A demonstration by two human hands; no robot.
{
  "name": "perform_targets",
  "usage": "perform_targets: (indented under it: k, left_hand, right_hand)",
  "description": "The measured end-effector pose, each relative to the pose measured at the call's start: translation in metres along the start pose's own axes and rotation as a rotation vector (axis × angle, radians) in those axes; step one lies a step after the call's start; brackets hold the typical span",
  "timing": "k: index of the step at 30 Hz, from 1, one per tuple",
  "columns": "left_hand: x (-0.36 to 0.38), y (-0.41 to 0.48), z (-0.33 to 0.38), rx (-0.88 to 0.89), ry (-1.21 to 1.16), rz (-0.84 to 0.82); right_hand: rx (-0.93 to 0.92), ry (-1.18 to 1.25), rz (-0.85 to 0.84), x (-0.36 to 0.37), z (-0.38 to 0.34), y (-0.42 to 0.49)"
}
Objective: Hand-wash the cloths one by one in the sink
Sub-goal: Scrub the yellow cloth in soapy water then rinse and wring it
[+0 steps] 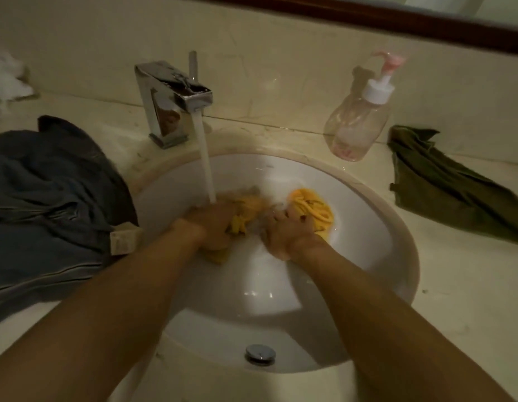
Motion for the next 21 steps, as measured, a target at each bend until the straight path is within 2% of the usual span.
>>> perform_targets:
  k: [3,5,7,9,11,14,16,19,21]
  left_hand:
    - [-0.014,0.004,0.008,-0.042,-0.193,0.062]
    - [-0.025,0.004,0.009,-0.126,-0.390,0.101]
    - [-0.039,-0.001,0.016,-0.198,-0.663,0.182]
    - [-0.051,-0.006,0.025,-0.270,-0.935,0.298]
    - [-0.055,-0.015,0.037,-0.306,-1.077,0.408]
    - [-0.061,-0.026,0.050,-0.241,-1.083,0.538]
    - [-0.066,-0.027,0.043,-0.246,-1.105,0.593]
    - [-0.077,-0.020,0.033,-0.275,-1.156,0.587]
    - [-0.072,-0.018,0.043,-0.243,-1.183,0.524]
  right_hand:
    - [0.007,0.052,-0.024,-0.011,-0.008,-0.008]
    - [-0.052,0.246,-0.046,-0.020,-0.010,-0.013]
    - [-0.116,0.614,0.042,-0.039,-0.008,-0.018]
    - [0.003,1.189,0.218,-0.055,0.010,-0.015]
    - [0.169,1.479,0.359,-0.054,0.024,-0.011]
    - [0.206,1.612,0.389,-0.055,0.011,-0.028]
    - [0.142,1.681,0.363,-0.058,-0.007,-0.041]
    - [0.050,1.599,0.375,-0.062,-0.022,-0.048]
    - [0.079,1.666,0.401,-0.064,-0.011,-0.034]
Point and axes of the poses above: each hand's wrist, its own y-axis towards the middle knuckle, its own x-axis out of the palm, z = x × y, the point moved 8 cm from there along y, towards the middle knuckle
